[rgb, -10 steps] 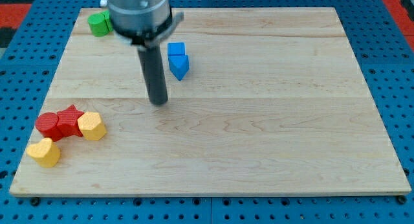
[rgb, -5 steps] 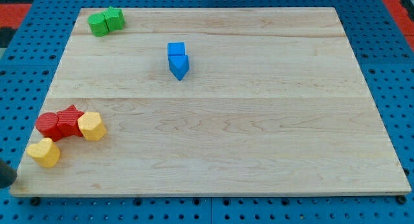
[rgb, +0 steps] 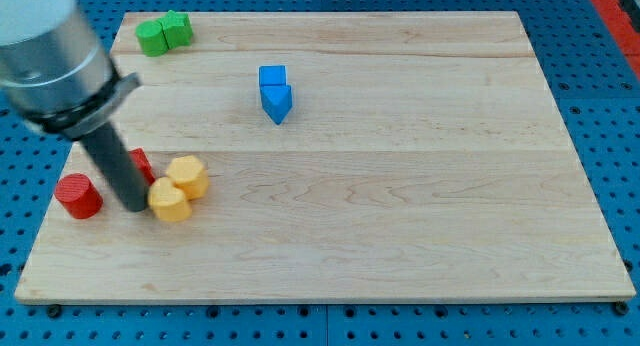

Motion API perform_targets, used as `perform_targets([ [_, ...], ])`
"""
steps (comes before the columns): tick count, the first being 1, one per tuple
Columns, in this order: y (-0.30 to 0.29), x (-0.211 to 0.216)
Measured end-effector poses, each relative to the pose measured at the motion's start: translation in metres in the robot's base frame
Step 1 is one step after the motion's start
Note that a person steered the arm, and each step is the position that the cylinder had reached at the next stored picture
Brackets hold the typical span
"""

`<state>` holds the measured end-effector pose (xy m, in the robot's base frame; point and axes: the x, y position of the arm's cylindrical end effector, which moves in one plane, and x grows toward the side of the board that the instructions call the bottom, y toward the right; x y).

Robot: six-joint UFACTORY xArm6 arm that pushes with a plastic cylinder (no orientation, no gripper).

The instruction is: Move the yellow hexagon below right to the green circle

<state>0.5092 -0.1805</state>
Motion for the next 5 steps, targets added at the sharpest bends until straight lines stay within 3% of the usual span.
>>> perform_targets([
  [1, 0.028, -0.008],
  [3, 0.018, 0.011],
  [5, 0.017, 0.049],
])
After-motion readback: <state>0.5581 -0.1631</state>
